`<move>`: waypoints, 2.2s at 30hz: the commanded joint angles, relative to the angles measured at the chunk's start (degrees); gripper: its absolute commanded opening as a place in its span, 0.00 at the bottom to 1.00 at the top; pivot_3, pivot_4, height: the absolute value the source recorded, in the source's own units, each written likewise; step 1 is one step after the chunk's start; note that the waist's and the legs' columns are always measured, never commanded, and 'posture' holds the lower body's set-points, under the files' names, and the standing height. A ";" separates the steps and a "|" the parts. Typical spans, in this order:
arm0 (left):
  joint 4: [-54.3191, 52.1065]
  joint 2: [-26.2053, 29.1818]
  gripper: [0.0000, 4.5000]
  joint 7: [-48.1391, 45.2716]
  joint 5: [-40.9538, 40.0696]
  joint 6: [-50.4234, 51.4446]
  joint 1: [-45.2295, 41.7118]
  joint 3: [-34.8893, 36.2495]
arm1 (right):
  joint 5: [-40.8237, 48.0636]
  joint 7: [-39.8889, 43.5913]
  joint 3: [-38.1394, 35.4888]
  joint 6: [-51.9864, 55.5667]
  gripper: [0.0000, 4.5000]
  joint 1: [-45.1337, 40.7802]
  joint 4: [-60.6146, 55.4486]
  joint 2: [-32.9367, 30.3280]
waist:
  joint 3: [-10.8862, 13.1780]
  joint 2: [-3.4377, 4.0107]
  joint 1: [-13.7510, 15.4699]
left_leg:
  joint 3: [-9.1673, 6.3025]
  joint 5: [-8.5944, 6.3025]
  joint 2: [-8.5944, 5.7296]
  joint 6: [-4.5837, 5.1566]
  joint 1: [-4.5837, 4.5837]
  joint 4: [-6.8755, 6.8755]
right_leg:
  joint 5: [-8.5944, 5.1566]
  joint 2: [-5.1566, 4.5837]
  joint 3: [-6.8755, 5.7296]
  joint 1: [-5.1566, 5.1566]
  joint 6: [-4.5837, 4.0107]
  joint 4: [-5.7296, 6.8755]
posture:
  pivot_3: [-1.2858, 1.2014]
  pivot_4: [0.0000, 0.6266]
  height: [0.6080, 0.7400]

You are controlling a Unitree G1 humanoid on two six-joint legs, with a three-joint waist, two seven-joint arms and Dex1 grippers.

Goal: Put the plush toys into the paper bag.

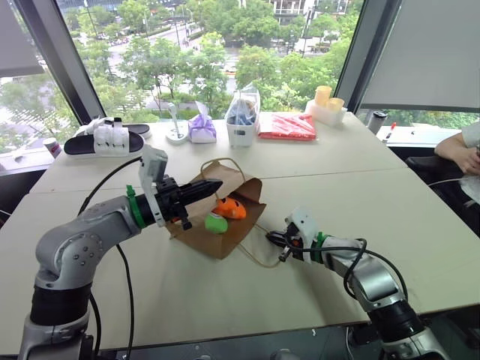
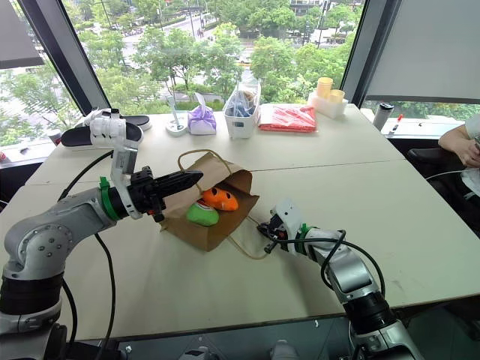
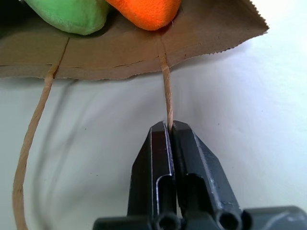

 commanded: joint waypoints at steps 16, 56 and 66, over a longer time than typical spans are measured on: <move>8.65 -3.87 0.00 1.27 8.56 -9.81 -8.46 -0.32 | 16.67 5.99 -13.74 12.71 0.02 -28.81 -0.63 -6.28 | 0.02 -0.08 -0.01 | 0.05 -0.06 -0.05 0.09 -0.35 -0.03 | 0.19 -0.11 -0.08 -0.30 0.01 -0.22 | 0.52 0.24 1.00; 2.59 3.04 1.00 -4.86 19.13 -12.60 10.34 -5.95 | 29.72 -3.72 -23.72 16.84 0.94 -12.51 -4.16 -3.66 | 0.02 -0.04 0.13 | 0.10 -0.06 -0.03 0.11 -0.31 -0.03 | 0.19 -0.11 -0.08 -0.23 -0.01 -0.20 | 0.52 0.24 1.00; 5.53 -1.96 1.00 -3.87 22.19 -14.91 6.41 -8.48 | 18.89 -3.71 -10.25 5.26 0.01 -10.47 0.16 4.47 | 0.03 -0.01 0.03 | 0.14 -0.05 -0.01 0.10 -0.30 0.01 | 0.19 -0.10 -0.05 -0.31 0.00 -0.09 | 0.52 0.24 1.00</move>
